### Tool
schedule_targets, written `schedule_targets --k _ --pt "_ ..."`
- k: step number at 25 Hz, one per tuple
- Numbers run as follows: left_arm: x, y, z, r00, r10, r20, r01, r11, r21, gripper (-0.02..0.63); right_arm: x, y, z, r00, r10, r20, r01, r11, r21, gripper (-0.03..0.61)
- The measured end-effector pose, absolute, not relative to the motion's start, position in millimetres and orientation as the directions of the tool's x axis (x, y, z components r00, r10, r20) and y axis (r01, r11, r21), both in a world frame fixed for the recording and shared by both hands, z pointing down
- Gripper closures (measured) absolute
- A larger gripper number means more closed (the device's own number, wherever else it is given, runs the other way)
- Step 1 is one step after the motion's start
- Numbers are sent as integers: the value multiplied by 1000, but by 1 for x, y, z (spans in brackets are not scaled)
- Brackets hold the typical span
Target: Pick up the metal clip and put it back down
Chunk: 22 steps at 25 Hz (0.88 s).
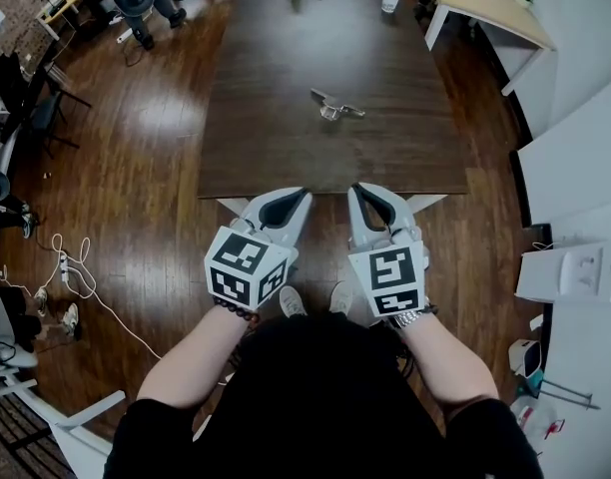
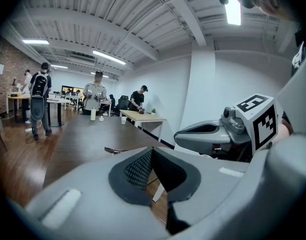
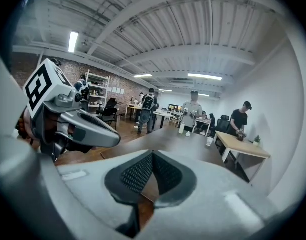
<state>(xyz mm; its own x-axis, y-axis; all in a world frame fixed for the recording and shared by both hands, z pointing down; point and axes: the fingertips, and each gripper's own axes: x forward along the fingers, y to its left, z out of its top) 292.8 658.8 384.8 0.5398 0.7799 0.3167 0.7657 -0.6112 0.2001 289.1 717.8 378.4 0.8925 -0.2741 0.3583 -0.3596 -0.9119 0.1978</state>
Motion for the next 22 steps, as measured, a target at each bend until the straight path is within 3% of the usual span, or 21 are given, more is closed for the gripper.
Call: schedule_targets --k 22 --pt "296 669 372 587 750 304 735 -652 186 598 289 719 374 869 -353 346 -433 -882 185 586"
